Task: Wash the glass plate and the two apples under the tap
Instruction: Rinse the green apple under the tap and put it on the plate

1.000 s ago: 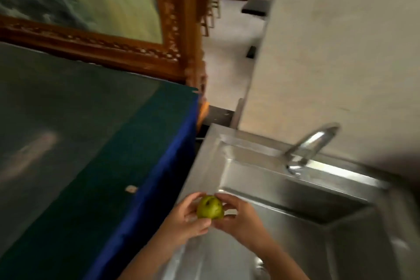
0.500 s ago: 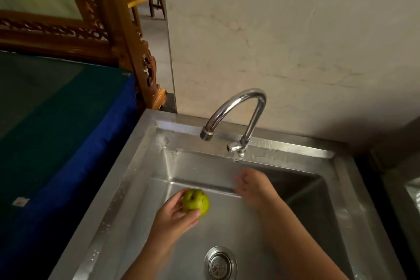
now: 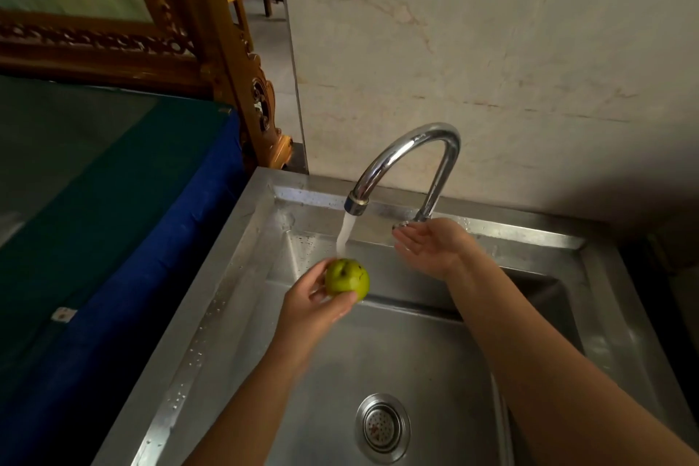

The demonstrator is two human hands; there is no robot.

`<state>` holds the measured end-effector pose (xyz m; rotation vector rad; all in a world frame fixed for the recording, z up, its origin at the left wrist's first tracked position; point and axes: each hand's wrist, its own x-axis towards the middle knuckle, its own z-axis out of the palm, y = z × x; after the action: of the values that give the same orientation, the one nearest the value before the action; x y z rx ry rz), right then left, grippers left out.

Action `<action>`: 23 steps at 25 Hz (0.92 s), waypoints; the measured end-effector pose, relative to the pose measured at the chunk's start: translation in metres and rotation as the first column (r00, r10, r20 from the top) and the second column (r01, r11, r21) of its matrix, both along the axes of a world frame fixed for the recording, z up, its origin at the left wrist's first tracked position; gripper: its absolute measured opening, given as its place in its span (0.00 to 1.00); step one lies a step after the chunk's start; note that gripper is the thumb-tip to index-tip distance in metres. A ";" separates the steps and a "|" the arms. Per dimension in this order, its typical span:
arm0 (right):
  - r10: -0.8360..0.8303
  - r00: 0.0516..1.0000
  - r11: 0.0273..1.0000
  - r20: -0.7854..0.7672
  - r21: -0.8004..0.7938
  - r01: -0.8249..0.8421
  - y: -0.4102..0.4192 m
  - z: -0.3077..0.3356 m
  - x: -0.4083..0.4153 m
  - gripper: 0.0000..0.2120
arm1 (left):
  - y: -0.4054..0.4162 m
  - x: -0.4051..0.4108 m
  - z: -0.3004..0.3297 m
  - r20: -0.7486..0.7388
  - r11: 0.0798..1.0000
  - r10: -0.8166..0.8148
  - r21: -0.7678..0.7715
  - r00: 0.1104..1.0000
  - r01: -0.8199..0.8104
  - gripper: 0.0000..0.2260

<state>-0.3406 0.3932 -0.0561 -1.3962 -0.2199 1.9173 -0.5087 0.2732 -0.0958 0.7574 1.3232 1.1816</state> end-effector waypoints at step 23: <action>0.286 0.819 0.535 0.498 0.626 -0.567 -0.072 -0.005 -0.039 0.28 | 0.022 -0.031 0.024 0.422 0.979 -0.029 -0.172 0.906 0.111 0.14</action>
<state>-0.3801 0.3207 -0.0612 -1.0930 -1.5094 1.5756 -0.5396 0.2949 -0.0713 0.3784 1.0214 1.0663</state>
